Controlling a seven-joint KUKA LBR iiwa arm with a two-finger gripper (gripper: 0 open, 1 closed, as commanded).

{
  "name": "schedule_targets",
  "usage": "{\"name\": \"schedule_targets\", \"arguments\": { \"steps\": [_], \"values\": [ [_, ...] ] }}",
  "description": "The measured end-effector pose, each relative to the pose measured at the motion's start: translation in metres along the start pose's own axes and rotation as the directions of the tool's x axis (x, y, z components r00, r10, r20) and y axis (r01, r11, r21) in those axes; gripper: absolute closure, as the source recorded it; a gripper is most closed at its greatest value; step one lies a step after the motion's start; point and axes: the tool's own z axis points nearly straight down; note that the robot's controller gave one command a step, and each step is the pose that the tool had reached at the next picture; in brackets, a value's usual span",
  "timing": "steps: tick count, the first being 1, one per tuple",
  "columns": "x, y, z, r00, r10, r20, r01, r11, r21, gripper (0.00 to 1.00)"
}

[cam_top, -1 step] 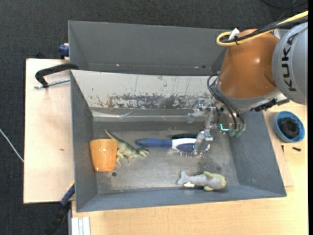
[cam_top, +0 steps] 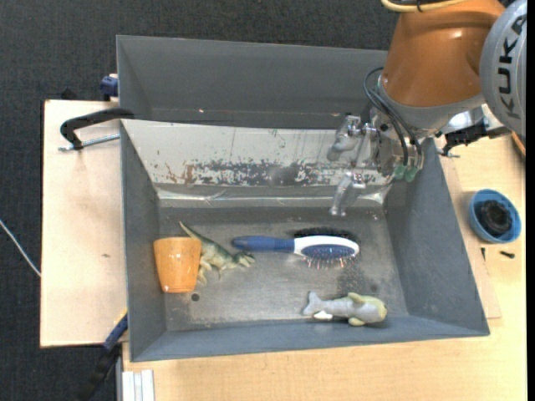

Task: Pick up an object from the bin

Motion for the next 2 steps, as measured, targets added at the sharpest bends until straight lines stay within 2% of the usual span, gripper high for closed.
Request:
{"name": "schedule_targets", "arguments": {
  "steps": [1, 2],
  "values": [
    [0.0376, 0.0162, 0.1702, 0.991, 0.129, -0.024, -0.129, 0.992, 0.006, 0.00],
    [0.0344, 0.0164, 0.1646, 0.992, 0.129, -0.013, -0.129, 0.992, 0.003, 1.00]
  ]
}}
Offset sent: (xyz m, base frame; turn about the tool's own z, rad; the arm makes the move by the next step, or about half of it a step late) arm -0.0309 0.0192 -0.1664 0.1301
